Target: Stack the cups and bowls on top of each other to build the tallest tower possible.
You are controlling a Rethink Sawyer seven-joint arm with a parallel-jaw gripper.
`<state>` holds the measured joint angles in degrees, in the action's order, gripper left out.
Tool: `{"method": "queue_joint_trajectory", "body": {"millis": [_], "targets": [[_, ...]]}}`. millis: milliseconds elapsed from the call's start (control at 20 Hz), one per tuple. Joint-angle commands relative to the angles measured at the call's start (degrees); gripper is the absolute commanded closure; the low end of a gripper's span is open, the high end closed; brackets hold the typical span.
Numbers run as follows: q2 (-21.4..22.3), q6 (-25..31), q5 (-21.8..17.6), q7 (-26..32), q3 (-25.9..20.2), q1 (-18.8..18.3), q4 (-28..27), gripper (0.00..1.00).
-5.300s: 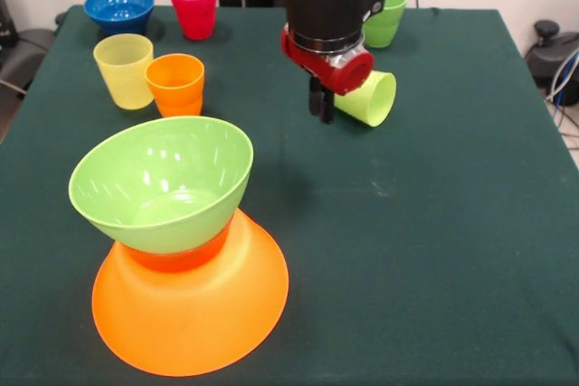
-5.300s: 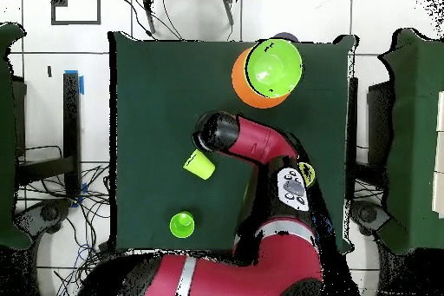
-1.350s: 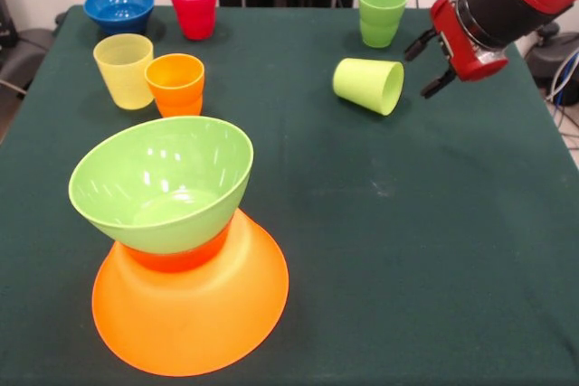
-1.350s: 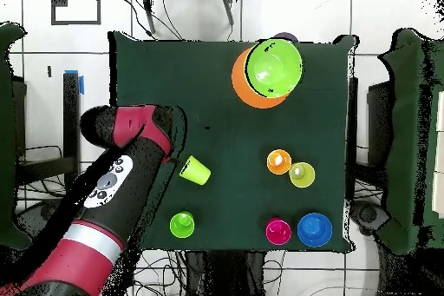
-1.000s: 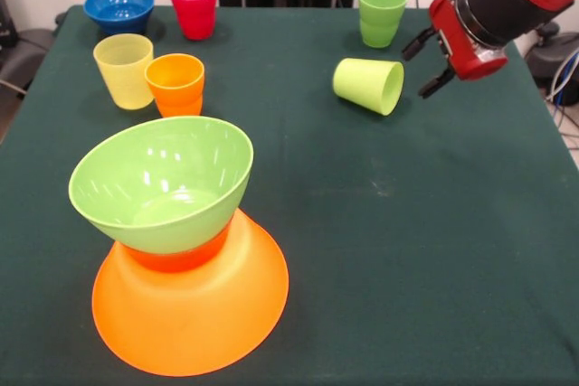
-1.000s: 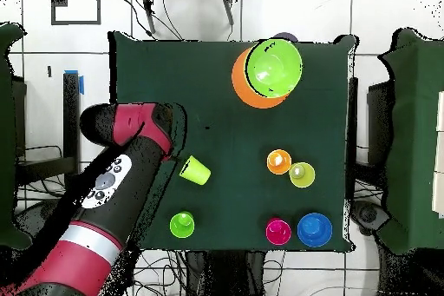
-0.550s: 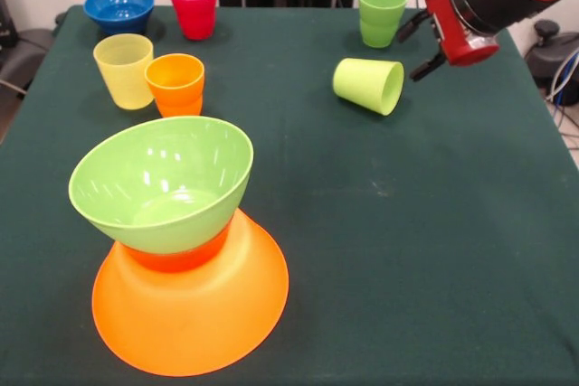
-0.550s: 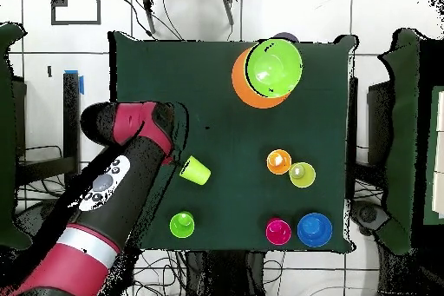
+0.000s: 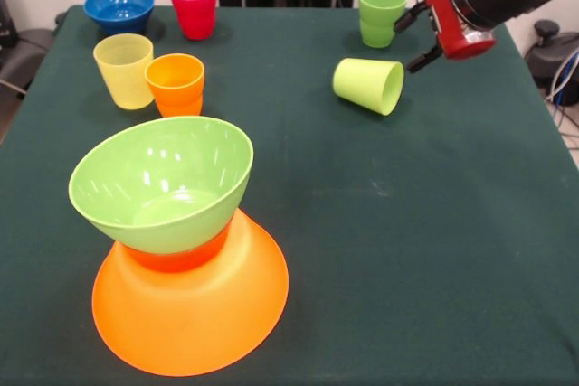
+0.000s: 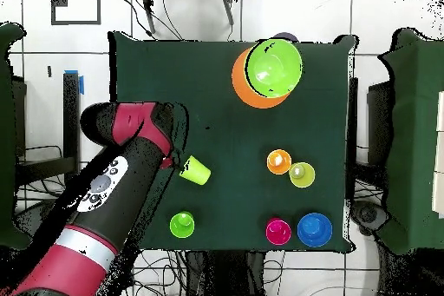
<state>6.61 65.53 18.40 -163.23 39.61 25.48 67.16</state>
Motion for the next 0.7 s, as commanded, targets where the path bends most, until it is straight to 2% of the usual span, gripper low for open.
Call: {"method": "queue_joint_trajectory", "body": {"millis": [50, 700], "targets": [[-5.1, -2.7, 1.2, -13.5, -4.7, 0.3, -2.4, 0.00], [-8.3, -3.8, 1.8, -15.1, -3.2, 1.0, -3.5, 0.00]]}}
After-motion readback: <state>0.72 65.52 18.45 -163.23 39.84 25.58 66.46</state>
